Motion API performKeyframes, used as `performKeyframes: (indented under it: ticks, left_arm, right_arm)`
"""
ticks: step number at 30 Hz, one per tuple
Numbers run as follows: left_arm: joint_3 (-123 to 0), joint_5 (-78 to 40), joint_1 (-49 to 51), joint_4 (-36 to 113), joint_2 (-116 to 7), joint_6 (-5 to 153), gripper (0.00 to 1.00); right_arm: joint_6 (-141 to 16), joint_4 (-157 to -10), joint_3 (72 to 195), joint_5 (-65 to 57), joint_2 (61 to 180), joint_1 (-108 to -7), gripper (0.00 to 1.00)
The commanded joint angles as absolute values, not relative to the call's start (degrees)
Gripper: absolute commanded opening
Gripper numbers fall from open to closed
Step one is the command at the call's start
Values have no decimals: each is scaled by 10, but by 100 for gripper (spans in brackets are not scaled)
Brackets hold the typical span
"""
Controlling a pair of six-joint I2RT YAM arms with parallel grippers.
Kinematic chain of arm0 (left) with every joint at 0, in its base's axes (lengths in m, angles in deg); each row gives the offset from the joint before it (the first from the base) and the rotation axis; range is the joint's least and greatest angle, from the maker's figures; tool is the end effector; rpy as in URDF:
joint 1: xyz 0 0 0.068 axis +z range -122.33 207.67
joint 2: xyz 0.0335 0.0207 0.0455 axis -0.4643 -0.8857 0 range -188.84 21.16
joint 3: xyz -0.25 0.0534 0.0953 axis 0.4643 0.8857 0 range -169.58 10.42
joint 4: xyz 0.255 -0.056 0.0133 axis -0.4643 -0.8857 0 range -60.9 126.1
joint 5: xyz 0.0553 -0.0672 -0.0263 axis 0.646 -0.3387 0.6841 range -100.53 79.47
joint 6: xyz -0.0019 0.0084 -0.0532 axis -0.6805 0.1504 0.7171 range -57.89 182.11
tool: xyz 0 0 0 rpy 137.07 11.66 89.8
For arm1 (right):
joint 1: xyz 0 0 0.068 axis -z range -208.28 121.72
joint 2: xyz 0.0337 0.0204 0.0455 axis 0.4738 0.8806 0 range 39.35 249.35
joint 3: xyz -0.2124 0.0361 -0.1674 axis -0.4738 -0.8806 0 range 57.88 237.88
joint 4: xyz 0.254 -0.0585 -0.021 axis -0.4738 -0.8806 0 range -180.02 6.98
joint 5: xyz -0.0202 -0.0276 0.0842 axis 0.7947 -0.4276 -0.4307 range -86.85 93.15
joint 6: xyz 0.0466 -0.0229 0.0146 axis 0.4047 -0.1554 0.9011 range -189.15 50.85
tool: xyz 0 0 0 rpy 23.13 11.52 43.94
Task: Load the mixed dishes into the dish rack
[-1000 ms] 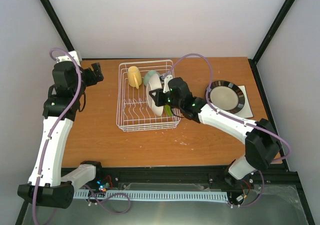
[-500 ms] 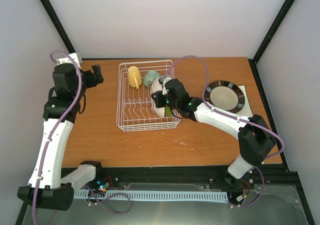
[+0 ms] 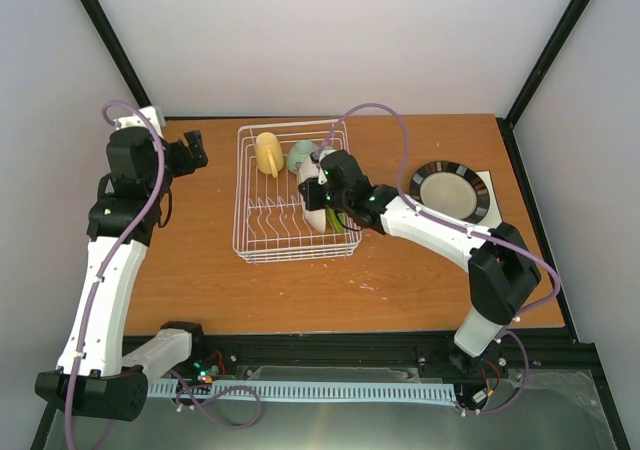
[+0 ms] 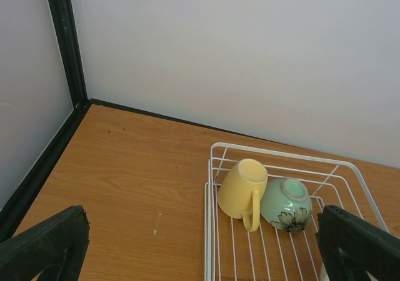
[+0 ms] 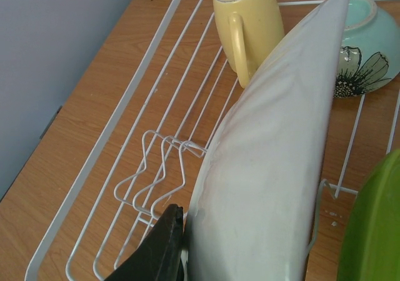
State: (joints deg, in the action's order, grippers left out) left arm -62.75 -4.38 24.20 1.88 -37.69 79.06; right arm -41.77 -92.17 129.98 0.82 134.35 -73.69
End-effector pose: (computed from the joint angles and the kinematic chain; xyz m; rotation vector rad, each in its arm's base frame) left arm 0.2087 -0.0087 0.4210 -0.2968 1.8953 -0.1369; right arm 0.2692 0.2751 0.2783 -0.3750 2.2027 0.7704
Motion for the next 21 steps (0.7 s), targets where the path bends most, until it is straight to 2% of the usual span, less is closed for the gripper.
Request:
performKeyframes:
  ticks: [1,6,8,11,14,21]
  left_arm:
    - [-631,-45,248,41,-376,778,100]
    - [-629,-45,248,41,-376,778,100]
    - [-628,-47,248,42,-376,777,100]
    - [-629,-49,248,42,-378,776,100]
    - [-630,-49,248,41,-378,775,100]
    - [-631,-49,248,41,-379,776,100]
  right_arm:
    - [-459,-914,1348,27,1359,-742,5]
    - [-465,-932,1355,42,1372,-744,8]
    - [-466,-940,1355,45,1375,-744,14]
    - [-467,-947,1356,47,1377,-744,18]
    - [-472,-958,1363,48,1380,-744,28]
    - [-476,-966,1373,41,1391,-744,37]
